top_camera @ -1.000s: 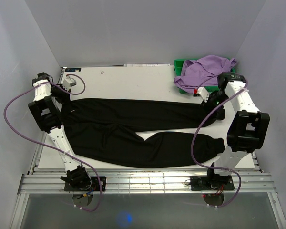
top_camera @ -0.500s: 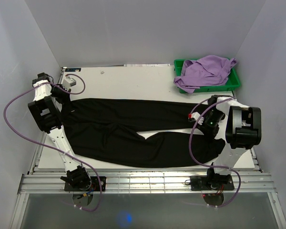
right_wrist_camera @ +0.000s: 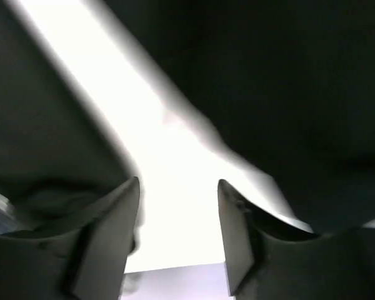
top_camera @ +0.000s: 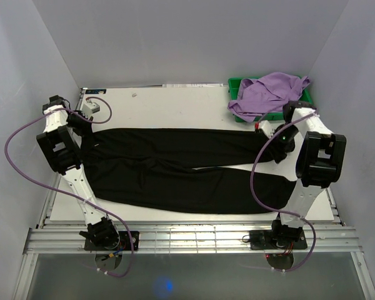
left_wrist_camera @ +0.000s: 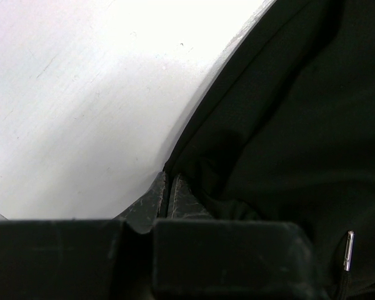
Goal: Fold and stack the trousers
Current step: Flatten the trousers out, then fold the trousers
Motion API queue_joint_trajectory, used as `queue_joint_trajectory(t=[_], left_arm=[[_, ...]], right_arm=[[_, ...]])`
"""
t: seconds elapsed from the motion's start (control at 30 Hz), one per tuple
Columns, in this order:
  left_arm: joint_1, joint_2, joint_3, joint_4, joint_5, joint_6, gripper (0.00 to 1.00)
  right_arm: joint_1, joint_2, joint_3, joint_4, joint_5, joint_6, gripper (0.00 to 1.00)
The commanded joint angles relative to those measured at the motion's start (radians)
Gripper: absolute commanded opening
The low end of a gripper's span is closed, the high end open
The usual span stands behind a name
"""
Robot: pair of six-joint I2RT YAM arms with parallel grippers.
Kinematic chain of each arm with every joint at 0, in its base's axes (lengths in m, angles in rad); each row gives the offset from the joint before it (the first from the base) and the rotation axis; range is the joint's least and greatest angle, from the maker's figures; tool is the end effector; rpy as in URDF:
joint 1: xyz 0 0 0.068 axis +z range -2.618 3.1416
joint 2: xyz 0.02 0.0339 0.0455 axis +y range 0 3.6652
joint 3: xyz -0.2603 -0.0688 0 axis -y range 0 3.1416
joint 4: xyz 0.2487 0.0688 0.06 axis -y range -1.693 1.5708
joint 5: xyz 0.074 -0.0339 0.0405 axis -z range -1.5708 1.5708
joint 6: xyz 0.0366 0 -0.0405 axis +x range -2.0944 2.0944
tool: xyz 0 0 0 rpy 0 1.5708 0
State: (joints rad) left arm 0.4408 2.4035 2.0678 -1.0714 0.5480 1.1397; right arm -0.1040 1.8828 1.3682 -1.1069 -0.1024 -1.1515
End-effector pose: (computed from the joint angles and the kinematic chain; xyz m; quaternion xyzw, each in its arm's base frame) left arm 0.4461 0.1894 0.1595 0.3493 0.8939 -0.1338 0.2470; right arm 0.3389 -0.0316 0.1808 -0.4982 0.8652 0.0563 0.0096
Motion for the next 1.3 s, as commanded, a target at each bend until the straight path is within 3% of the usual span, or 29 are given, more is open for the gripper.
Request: queue_joint_trajectory(t=[0.0, 0.17, 0.33, 0.57, 0.77, 1.03, 1.13, 1.23, 1.27], left_arm=[[-0.005, -0.010, -0.031, -0.032, -0.049, 0.015, 0.00], [-0.007, -0.015, -0.040, -0.032, -0.048, 0.026, 0.00], [-0.011, -0.015, -0.043, -0.030, -0.040, 0.026, 0.00], [-0.014, -0.018, -0.041, -0.028, -0.042, 0.023, 0.00], [-0.016, -0.017, -0.040, -0.028, -0.056, 0.025, 0.00], [-0.022, -0.015, -0.023, -0.025, -0.059, 0.023, 0.00], [-0.027, -0.012, -0.014, -0.025, -0.060, 0.025, 0.00], [-0.031, -0.010, 0.006, -0.025, -0.045, 0.020, 0.00], [-0.031, -0.012, 0.012, -0.021, -0.040, 0.015, 0.00]], right_arm=[[-0.006, 0.028, 0.230, -0.079, -0.140, -0.045, 0.60], [-0.011, 0.114, 0.483, 0.037, -0.197, 0.022, 0.60], [0.000, 0.240, 0.609, 0.084, -0.206, 0.029, 0.51], [0.004, 0.282, 0.531, 0.214, -0.163, -0.005, 0.47], [0.009, 0.343, 0.509, 0.203, -0.168, -0.040, 0.58], [0.013, 0.401, 0.514, 0.213, -0.137, -0.071, 0.59], [0.017, 0.412, 0.537, 0.187, -0.132, -0.093, 0.49], [0.017, 0.401, 0.552, 0.139, -0.132, -0.118, 0.29], [0.015, 0.394, 0.545, 0.130, -0.134, -0.126, 0.17]])
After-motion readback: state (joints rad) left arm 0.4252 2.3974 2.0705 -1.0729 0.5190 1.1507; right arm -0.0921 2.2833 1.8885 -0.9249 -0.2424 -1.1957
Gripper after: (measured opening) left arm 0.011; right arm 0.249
